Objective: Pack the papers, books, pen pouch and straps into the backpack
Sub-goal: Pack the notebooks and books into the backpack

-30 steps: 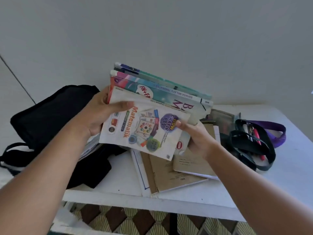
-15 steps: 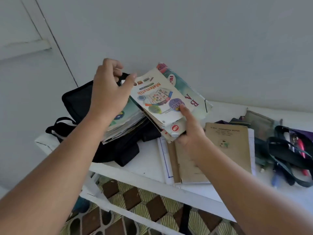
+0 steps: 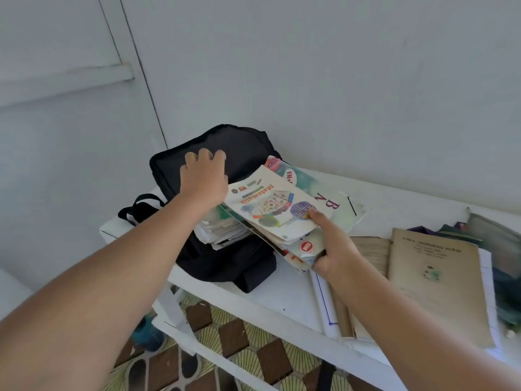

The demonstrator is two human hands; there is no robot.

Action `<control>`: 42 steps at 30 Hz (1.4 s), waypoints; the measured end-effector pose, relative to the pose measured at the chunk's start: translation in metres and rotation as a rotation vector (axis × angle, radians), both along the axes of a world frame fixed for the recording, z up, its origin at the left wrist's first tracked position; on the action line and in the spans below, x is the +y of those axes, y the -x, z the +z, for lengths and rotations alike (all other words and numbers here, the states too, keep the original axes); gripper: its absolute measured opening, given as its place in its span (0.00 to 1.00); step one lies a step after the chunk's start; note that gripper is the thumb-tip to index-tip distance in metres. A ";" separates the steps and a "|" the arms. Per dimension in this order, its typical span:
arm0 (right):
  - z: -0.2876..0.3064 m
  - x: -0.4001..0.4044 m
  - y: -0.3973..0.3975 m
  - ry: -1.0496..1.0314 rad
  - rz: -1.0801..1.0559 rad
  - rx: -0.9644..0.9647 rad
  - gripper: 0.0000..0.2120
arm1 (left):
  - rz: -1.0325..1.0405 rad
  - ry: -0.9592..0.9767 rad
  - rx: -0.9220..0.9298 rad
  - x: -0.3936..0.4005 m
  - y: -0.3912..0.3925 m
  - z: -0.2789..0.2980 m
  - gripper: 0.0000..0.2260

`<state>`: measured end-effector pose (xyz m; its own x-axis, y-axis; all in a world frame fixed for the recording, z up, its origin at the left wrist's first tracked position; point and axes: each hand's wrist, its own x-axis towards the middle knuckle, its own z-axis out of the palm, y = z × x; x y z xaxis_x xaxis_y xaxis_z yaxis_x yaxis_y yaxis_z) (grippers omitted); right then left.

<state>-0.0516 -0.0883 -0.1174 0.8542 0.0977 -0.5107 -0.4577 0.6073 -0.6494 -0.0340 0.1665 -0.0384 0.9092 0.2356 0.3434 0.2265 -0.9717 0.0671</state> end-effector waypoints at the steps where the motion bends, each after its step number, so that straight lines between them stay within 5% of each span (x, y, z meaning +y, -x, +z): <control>1: 0.000 -0.002 0.001 0.005 0.001 0.001 0.25 | 0.030 -0.027 0.069 0.002 -0.006 -0.003 0.22; 5: 0.005 0.012 0.006 0.065 -0.002 0.023 0.25 | 0.029 -0.053 0.139 0.026 -0.034 -0.015 0.21; 11: 0.024 0.051 0.011 0.070 0.038 0.080 0.20 | -0.087 -0.158 -0.130 0.050 -0.051 0.014 0.15; 18: 0.034 0.132 -0.031 0.119 -0.022 0.127 0.24 | -0.175 -0.220 -0.182 0.063 -0.040 0.039 0.14; 26: -0.026 0.154 -0.121 0.216 0.060 -0.009 0.25 | -0.205 -0.183 -0.163 0.084 -0.029 0.032 0.11; 29: 0.003 0.151 -0.091 0.197 -0.069 0.105 0.30 | -0.180 -0.182 -0.147 0.085 -0.031 0.037 0.11; 34: 0.040 0.142 -0.046 0.220 -0.171 0.110 0.11 | -0.167 -0.187 -0.163 0.083 -0.042 0.039 0.11; 42: 0.044 0.163 -0.038 0.245 -0.102 0.125 0.21 | -0.216 -0.201 -0.173 0.071 -0.042 0.042 0.09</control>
<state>-0.0138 0.0745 -0.0732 0.7824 -0.1246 -0.6101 -0.4877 0.4866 -0.7248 0.0077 0.2371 0.0032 0.8548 -0.0443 0.5170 0.0160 -0.9936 -0.1114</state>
